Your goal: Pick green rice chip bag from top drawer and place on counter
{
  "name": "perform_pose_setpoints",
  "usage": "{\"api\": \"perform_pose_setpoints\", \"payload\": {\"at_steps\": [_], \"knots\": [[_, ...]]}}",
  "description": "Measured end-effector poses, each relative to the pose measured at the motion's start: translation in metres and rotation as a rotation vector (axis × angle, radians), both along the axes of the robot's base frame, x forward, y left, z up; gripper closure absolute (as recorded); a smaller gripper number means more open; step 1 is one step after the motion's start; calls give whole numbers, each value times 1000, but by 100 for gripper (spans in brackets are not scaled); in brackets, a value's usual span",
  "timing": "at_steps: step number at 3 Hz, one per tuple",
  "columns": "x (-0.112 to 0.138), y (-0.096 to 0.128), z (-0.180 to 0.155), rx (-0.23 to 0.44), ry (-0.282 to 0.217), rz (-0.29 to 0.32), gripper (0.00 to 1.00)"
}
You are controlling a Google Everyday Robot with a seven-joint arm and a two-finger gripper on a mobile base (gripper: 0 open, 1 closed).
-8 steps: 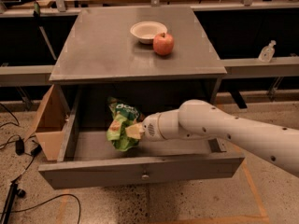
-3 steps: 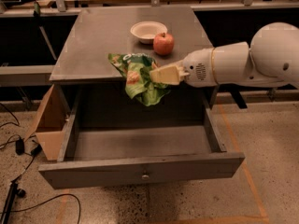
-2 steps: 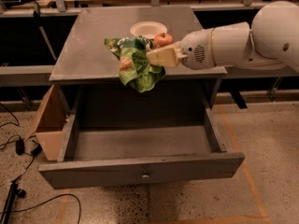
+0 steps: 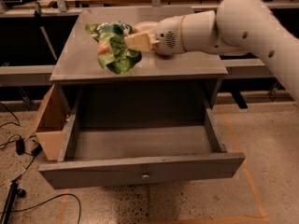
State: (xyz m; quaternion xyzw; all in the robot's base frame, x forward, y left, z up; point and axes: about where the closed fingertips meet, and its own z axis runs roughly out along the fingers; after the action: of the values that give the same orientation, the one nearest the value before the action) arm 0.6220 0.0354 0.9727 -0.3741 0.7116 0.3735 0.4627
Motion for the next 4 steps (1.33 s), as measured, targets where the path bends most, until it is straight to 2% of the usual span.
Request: {"api": "perform_pose_setpoints", "payload": {"at_steps": [1, 2, 3, 4], "knots": [[41, 44, -21, -24, 16, -31, 100], [76, 80, -42, -43, 42, -82, 86], [100, 100, -56, -51, 54, -132, 63], [112, 108, -62, -55, 50, -181, 40]]}}
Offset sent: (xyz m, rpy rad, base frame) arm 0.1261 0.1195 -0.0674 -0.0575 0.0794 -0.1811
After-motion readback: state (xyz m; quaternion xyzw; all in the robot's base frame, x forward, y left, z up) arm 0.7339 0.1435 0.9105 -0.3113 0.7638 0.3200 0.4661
